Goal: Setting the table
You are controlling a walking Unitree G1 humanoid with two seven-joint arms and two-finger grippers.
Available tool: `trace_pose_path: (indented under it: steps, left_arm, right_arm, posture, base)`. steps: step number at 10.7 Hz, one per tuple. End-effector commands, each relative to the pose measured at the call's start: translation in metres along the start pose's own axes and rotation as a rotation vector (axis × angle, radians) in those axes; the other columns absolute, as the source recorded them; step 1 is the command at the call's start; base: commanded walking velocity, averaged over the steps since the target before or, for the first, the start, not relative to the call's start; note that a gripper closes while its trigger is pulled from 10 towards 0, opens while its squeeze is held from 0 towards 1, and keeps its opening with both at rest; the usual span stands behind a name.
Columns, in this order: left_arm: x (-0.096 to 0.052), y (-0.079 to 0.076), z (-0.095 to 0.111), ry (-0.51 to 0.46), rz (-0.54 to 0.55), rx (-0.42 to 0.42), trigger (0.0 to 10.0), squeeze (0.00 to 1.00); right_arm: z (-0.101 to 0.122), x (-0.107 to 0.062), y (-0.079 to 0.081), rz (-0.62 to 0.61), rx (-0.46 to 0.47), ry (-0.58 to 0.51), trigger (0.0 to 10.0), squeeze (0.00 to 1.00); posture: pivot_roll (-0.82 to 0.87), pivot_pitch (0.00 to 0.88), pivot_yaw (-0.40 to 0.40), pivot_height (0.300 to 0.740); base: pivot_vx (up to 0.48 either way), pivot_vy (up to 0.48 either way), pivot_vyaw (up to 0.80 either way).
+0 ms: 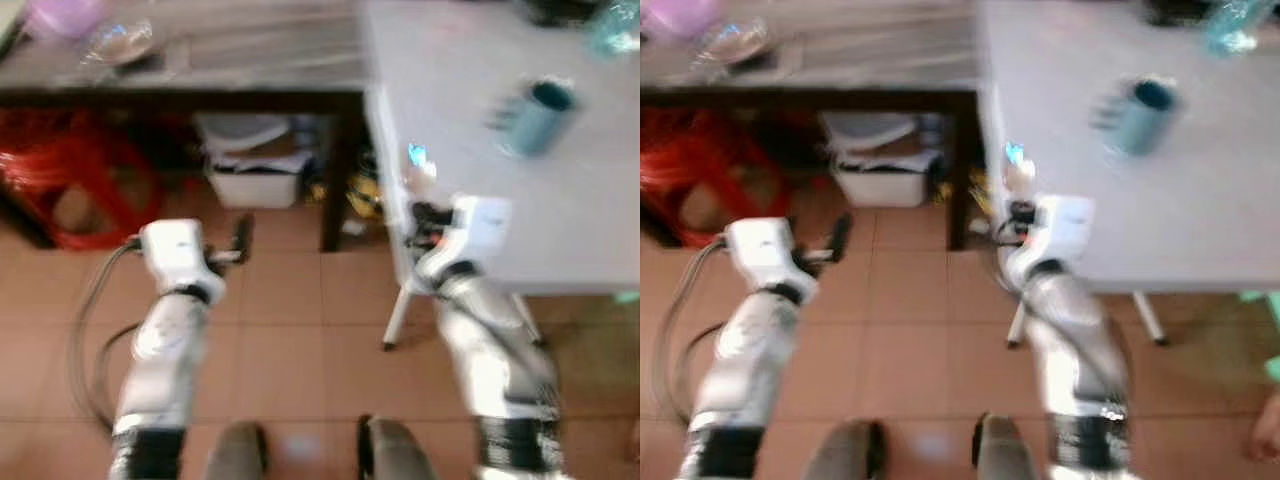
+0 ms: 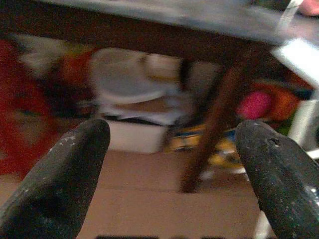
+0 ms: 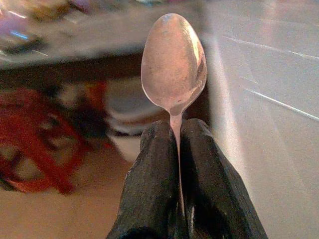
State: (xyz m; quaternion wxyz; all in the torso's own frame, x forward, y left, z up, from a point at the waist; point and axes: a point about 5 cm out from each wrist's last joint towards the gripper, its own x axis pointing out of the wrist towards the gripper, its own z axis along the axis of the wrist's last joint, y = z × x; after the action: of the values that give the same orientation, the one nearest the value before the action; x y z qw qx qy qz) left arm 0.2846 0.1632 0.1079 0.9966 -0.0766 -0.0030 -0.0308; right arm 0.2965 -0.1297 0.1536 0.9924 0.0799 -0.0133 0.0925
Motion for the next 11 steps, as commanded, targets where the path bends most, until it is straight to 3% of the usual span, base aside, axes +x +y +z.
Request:
trace_pose_path:
  steps: [1, 11]
  left_arm:
    - [0.002, -0.006, 0.002, -0.018, -0.014, 0.003, 10.0, 0.0]
    - [0.01, -0.01, 0.006, -0.052, -0.017, 0.02, 10.0, 0.0]
  right_arm:
    - [0.006, 0.001, -0.01, -0.047, -0.038, -0.039, 0.0, 0.0]
    - [0.008, 0.008, -0.026, -0.093, -0.091, -0.088, 0.0, 0.0]
  posture:
    - [-0.07, 0.148, 0.013, 0.74]
    - [-0.07, 0.148, 0.022, 0.74]
  base:
    - [0.341, 0.337, 0.0]
    - [0.458, 0.027, 0.0]
